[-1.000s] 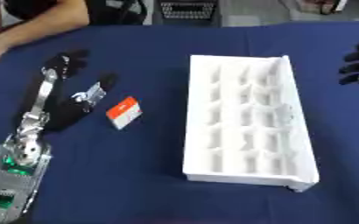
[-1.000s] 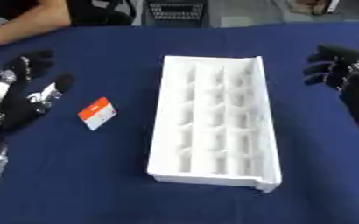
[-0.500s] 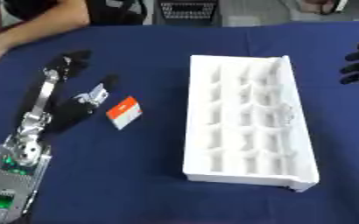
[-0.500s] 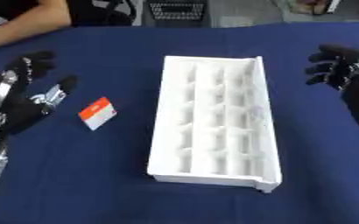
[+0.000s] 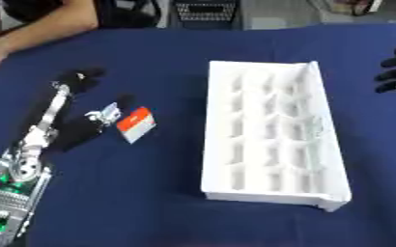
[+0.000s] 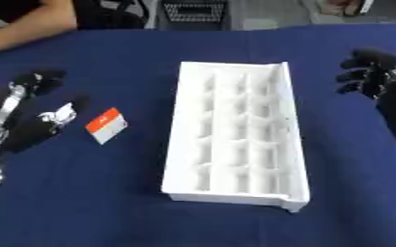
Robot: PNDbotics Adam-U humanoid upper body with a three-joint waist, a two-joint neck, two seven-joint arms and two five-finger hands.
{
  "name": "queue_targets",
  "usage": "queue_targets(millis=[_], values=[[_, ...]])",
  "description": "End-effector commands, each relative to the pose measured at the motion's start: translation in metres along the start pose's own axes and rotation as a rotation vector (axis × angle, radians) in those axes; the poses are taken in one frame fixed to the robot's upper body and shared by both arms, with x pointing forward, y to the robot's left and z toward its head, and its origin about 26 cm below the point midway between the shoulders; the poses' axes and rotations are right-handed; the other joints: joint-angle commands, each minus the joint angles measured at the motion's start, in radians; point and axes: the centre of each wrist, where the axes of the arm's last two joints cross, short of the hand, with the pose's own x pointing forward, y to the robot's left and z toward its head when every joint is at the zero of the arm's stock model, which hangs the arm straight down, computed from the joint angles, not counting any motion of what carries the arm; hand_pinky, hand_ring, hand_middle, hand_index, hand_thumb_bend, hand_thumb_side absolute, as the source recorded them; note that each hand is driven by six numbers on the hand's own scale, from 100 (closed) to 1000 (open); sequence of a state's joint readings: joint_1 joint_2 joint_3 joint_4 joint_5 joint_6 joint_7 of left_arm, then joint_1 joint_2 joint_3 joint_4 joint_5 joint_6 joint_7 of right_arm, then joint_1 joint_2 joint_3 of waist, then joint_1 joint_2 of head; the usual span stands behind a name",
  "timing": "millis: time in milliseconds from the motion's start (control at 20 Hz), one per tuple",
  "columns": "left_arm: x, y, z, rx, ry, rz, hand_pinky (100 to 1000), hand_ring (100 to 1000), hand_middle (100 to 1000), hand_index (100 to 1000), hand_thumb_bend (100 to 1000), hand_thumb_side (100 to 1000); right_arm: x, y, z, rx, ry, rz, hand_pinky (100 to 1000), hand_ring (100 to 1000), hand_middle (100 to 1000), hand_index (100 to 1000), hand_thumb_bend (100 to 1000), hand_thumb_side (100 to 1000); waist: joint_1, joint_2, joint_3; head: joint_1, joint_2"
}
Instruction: Pick up objects on the table and place them in the box.
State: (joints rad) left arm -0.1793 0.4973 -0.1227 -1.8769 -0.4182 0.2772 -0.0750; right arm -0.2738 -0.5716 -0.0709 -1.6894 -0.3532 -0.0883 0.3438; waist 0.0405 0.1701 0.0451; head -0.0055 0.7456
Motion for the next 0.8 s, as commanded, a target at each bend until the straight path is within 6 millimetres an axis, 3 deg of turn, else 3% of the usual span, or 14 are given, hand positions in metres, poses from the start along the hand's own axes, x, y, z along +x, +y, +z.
queue_targets(millis=[50, 800], values=[[-0.002, 0.01, 0.001, -0.019, 0.034, -0.074, 890, 854, 851, 886, 683, 656, 0.008, -0.007, 0.0, 0.009, -0.009, 0.035, 657, 707, 730, 864, 100, 928, -0.001, -0.016, -0.002, -0.006, -0.019], [-0.012, 0.001, -0.01, -0.047, 0.123, -0.12, 889, 851, 849, 877, 721, 670, 0.008, -0.006, 0.0, 0.014, -0.006, 0.033, 656, 706, 731, 863, 100, 929, 0.0, -0.017, -0.005, -0.005, -0.023]])
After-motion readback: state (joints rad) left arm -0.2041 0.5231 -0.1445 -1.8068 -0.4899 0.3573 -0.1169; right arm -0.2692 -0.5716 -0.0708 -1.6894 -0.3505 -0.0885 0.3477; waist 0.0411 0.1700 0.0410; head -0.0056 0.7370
